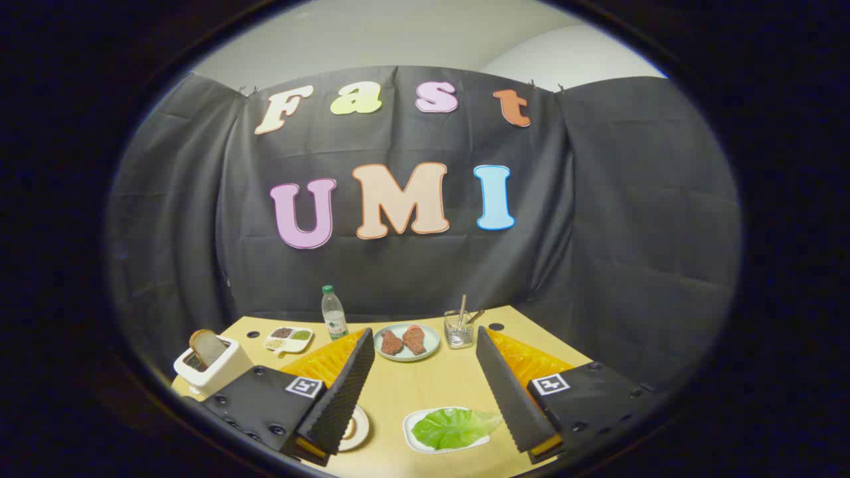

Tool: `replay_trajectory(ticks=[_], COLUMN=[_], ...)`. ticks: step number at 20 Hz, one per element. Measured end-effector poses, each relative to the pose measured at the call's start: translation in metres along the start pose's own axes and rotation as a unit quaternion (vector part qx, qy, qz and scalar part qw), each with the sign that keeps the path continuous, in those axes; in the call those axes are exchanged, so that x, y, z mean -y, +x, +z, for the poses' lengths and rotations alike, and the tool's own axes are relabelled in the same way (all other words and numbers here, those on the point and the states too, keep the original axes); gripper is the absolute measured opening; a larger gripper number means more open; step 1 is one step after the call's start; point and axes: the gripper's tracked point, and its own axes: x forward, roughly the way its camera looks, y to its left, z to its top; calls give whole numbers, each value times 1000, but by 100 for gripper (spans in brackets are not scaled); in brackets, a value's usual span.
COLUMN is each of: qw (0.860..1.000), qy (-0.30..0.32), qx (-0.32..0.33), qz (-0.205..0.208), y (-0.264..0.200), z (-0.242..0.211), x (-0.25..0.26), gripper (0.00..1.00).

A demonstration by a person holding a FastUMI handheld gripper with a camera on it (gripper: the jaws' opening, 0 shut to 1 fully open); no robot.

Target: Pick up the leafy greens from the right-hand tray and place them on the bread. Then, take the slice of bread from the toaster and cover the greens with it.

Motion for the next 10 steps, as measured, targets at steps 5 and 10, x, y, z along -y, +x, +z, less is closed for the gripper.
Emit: replay_trajectory(ticks=[5,10], qw=[1000,1000], qy=[1,7], qx=[-4,-10], qz=[1,0], y=[4,8], z=[-1,-4], x=[-1,1], gripper=[98,98])
